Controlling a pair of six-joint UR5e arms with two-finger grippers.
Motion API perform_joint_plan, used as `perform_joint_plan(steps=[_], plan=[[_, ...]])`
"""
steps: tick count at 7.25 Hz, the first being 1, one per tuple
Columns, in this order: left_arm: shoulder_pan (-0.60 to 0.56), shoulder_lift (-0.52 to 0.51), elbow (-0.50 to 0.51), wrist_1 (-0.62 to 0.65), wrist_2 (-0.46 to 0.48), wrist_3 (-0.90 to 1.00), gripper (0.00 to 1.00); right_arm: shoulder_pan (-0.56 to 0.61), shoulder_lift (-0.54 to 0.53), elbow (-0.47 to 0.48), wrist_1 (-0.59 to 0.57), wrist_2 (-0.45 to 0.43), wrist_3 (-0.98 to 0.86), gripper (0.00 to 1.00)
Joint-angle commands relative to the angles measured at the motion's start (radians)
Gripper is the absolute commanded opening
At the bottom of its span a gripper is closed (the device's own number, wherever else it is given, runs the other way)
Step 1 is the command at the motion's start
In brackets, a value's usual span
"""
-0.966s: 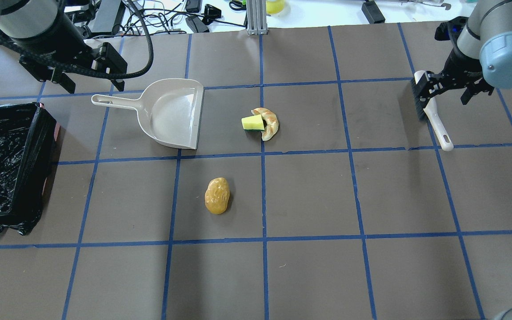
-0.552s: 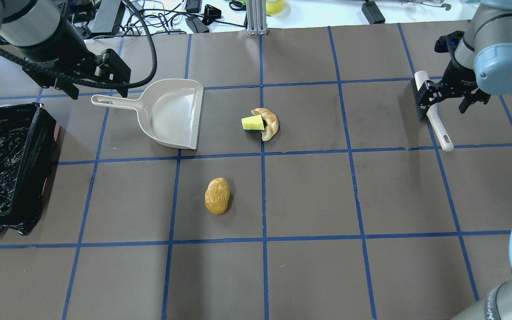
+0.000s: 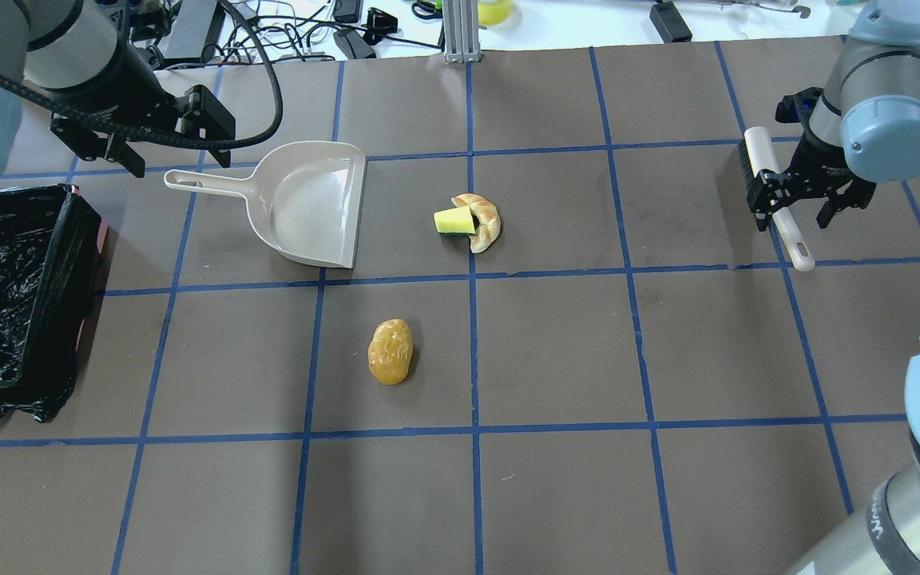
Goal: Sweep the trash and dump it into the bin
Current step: 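Lower right gripper onto brush handle while left gripper descends to dustpan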
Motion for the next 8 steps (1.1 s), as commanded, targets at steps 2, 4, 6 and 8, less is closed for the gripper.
perform_joint_plan(steps=[2, 4, 6, 8], plan=[[0.021, -0.065, -0.041, 0.039, 0.018, -0.607, 1.0, -0.003, -0.001, 0.018, 0.022, -0.009, 0.001, 0.58], [0.043, -0.086, -0.039, 0.039, 0.018, -0.762, 1.0, -0.005, -0.003, 0.018, 0.052, -0.009, 0.003, 0.56], [0.088, -0.144, -0.059, 0.148, 0.018, -0.819, 1.0, -0.005, -0.003, 0.018, 0.052, -0.01, 0.0, 0.28], [0.098, -0.188, -0.056, 0.189, 0.018, -0.987, 1.0, -0.006, -0.006, 0.018, 0.054, -0.01, 0.003, 0.11]])
